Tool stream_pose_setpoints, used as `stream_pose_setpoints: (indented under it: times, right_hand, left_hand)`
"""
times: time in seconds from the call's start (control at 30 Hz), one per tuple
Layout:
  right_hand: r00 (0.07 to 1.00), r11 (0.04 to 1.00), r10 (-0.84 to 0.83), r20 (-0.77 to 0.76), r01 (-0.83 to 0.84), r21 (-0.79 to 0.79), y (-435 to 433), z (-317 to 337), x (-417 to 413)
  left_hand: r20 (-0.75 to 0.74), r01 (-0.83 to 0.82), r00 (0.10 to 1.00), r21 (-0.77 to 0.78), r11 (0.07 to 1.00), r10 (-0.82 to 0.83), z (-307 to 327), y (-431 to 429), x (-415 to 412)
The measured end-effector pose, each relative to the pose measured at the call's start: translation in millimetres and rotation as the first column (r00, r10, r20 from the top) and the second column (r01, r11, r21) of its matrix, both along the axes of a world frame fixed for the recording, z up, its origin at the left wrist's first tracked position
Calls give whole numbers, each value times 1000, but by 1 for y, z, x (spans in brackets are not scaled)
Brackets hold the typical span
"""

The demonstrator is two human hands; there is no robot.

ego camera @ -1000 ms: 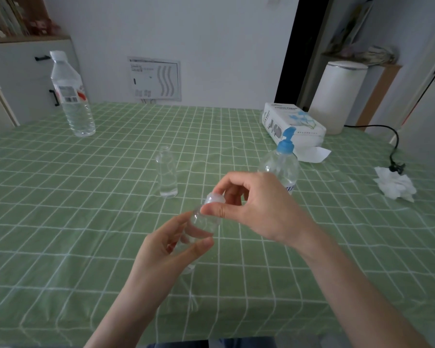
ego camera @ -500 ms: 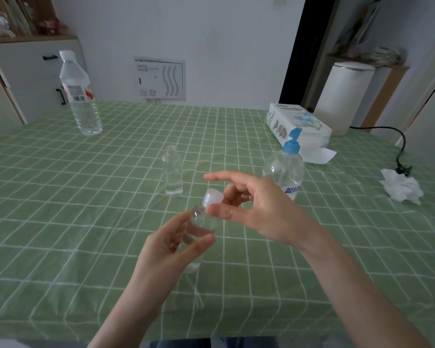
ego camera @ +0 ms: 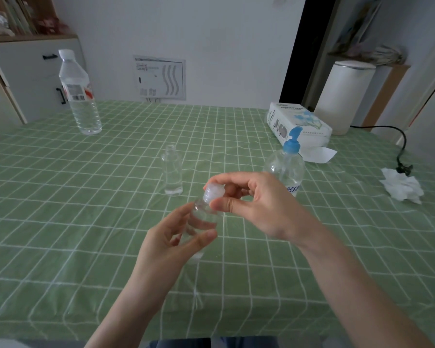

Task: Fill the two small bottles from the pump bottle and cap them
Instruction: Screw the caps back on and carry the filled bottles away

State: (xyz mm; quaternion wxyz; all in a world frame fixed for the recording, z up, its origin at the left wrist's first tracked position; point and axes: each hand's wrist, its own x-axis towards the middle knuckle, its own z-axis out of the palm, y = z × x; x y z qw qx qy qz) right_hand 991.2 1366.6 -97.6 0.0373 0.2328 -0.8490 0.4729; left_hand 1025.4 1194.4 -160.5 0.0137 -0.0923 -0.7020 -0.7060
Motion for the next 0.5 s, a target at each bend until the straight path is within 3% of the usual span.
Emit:
stream_pose_setpoints:
  times: [0.13,0.3,0.5]
  right_hand:
    - [996,997,-62,-64,60,-39,-5,0,-9]
    - [999,999,-36,13,36,-23,-1,-2,-27]
    - [941,926,-339,12,331,181,22,-35,-55]
  left_hand:
    - [-32,-98,995,-49,994,96,3,6,-11]
    - [3,-111,994,-59,992,112,4,9,-28]
    - [69,-124,990,-4,992,124,0,8,-49]
